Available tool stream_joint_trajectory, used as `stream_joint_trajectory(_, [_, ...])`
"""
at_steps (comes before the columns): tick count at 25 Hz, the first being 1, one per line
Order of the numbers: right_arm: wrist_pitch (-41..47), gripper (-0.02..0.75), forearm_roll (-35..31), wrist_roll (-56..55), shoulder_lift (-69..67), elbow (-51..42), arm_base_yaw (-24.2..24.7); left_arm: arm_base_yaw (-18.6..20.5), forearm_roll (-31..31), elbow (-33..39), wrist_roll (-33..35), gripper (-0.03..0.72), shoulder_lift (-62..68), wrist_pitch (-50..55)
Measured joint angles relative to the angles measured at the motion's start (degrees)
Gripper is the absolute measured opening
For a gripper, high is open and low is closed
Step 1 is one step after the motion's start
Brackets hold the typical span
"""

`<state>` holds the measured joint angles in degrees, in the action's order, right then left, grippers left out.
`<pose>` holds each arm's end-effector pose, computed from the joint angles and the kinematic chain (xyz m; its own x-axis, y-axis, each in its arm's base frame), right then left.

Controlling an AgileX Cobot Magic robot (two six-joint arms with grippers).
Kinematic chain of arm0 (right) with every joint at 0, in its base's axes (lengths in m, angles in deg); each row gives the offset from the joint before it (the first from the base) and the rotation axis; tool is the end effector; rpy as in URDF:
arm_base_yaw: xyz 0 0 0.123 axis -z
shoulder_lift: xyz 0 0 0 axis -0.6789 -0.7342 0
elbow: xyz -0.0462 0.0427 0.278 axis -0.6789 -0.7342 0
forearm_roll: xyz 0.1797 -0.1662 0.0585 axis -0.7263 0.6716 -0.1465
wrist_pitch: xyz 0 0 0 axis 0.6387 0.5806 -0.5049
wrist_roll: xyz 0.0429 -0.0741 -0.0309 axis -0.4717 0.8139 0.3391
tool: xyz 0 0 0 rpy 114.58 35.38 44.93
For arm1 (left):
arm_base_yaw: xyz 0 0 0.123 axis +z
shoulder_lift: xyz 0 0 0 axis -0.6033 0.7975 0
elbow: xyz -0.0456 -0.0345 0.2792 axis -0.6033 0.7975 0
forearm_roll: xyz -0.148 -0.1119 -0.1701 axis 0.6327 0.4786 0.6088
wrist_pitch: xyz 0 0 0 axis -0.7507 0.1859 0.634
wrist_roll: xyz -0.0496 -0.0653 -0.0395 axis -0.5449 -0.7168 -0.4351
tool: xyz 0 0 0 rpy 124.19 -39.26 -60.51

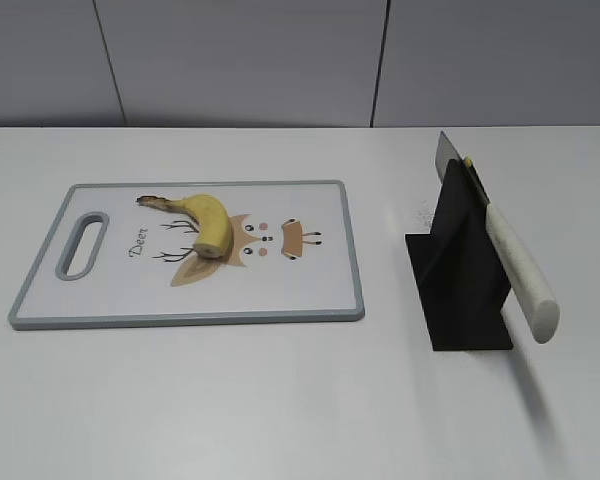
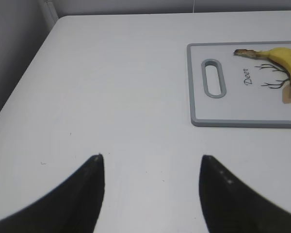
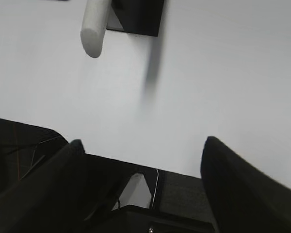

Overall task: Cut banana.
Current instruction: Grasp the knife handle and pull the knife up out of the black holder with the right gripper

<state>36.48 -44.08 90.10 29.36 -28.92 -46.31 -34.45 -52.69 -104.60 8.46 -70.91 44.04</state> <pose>0.0962 0.0257 0.3178 -0.8618 -0.0678 -0.5027 -0.1812 0.9668 0.1803 -0.0045 -0.0006 0.2715 -0.4812 0.1119 -0.8694 0.0232 0.9931 0.1150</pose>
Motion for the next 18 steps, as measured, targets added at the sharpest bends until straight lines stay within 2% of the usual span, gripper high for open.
stream_joint_trajectory(7, [0.1,0.559,1.5,-3.4,-9.9,6.1,-1.4,0.0,-0.4,0.0,0.0,0.591,0.5,0.0])
stream_joint_trajectory(13, [0.1,0.549,9.2,-8.8,-18.3,11.4,-12.4,0.0,-0.4,0.0,0.0,0.591,0.5,0.1])
stream_joint_trajectory(18, [0.1,0.548,8.4,-12.5,-24.0,14.0,-15.8,0.0,-0.4,0.0,0.0,0.591,0.5,0.1])
